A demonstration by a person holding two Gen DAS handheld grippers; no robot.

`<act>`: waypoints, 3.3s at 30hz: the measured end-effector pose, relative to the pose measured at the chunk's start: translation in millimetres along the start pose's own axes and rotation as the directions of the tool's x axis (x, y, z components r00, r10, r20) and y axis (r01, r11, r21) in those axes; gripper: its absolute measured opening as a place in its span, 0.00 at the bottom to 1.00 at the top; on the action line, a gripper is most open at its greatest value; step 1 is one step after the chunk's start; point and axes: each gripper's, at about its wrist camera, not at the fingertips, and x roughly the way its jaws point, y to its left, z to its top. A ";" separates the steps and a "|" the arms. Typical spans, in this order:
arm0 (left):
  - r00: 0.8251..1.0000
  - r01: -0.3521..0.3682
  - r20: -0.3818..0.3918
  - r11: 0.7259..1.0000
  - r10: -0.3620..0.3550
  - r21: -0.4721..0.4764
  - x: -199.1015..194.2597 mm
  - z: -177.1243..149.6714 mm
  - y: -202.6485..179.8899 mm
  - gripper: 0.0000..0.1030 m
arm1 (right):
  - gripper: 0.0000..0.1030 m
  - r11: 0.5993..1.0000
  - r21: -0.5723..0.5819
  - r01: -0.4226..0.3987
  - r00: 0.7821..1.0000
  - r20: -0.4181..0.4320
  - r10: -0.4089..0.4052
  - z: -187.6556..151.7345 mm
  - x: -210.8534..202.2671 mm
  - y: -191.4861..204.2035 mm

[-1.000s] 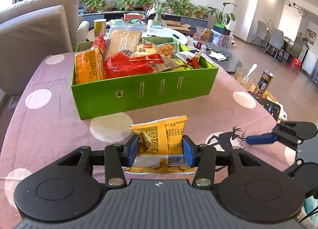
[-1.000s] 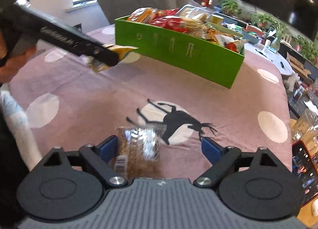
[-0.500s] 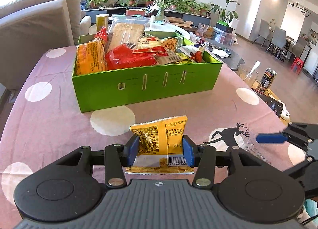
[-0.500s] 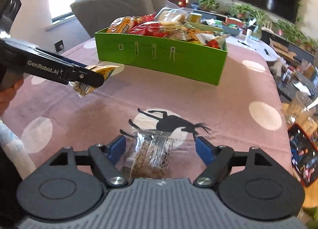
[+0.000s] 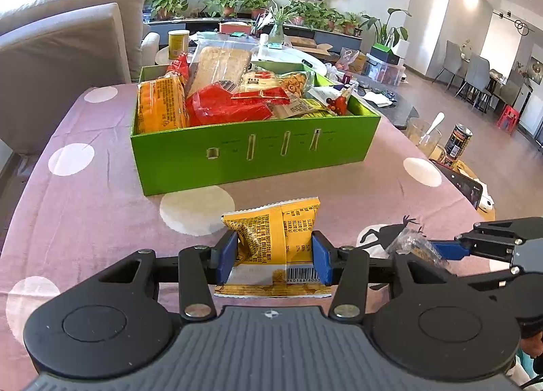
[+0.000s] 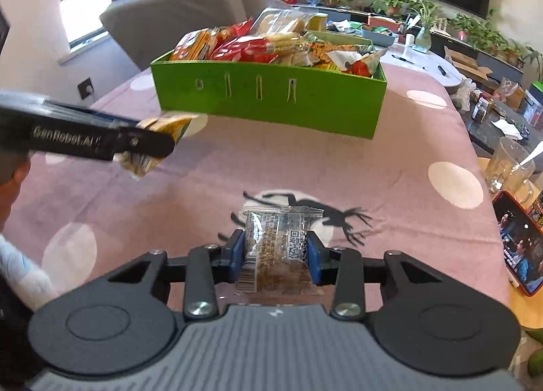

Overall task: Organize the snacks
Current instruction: 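Grasp the clear nut bar pack with the right tool and lift, then lower the yellow bag and nut bar pack into the green box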

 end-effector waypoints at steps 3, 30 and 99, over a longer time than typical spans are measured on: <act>1.000 -0.001 0.002 1.000 0.001 -0.004 -0.4 -0.7 0.7 0.42 | 0.83 1.000 0.013 0.003 1.000 0.012 -0.003 5.4 1.1 -0.7; 0.983 -0.038 0.184 0.998 0.027 0.059 -17.6 75.7 -2.3 0.42 | 0.83 0.992 0.122 0.013 0.974 0.224 -0.041 100.6 0.6 -21.9; 0.984 -0.111 0.142 0.994 0.106 0.026 81.0 142.7 31.4 0.58 | 0.83 0.963 0.263 -0.061 0.980 0.199 0.007 156.5 78.3 -64.0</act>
